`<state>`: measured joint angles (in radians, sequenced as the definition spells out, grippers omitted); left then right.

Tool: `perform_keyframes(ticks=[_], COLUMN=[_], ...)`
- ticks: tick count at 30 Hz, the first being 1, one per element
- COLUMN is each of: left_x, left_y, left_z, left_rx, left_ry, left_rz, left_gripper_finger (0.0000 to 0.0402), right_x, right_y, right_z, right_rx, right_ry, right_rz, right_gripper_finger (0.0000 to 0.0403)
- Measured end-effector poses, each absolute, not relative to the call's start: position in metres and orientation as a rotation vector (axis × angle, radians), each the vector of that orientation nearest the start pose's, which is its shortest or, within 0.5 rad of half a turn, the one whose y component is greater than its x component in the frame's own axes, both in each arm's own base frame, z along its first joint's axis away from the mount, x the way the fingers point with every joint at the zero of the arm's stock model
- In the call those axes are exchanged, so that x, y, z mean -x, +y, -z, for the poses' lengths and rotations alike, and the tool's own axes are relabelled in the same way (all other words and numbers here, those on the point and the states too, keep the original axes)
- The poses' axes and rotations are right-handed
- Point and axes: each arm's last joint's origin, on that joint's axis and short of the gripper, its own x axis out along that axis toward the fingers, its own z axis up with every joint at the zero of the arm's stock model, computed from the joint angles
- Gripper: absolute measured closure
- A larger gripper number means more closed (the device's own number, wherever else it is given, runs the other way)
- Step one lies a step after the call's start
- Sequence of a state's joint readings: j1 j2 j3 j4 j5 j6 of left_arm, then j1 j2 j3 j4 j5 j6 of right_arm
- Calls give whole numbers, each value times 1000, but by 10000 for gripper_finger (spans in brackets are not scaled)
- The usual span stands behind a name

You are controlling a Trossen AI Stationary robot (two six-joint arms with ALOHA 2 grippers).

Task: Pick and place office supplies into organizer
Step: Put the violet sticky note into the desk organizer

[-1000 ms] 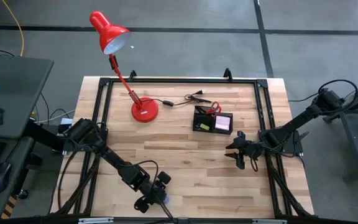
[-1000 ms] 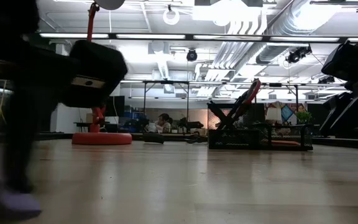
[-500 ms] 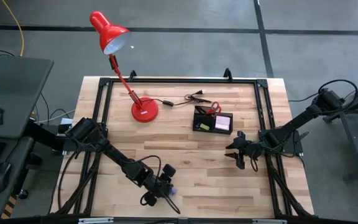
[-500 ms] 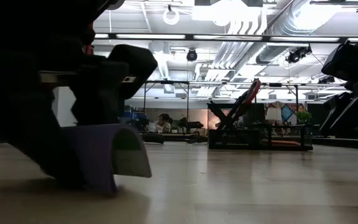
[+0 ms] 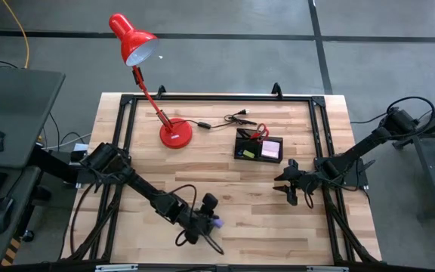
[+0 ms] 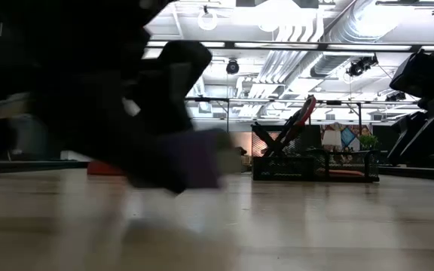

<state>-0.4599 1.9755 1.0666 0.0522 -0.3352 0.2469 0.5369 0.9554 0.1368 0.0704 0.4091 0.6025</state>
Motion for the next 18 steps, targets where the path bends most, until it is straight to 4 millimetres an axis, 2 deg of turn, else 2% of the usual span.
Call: perform_keyframes(ticks=[6,10,18], left_x=[-357,-365,-379], left_y=[-157,-144,-115], left_z=[-126,-129,-134], left_rx=[-585,-528,-506], left_ry=[688,658,632], left_rz=[122,15,-55], left_gripper_finger=[280,280,280], right_x=[-133,-133,-133], right_y=[66,66,66], right_z=[-117,-117,-117], right_rx=[-238,-238,-238], right_ry=[671,671,671], right_rz=[81,81,81], right_gripper_finger=[241,245,244])
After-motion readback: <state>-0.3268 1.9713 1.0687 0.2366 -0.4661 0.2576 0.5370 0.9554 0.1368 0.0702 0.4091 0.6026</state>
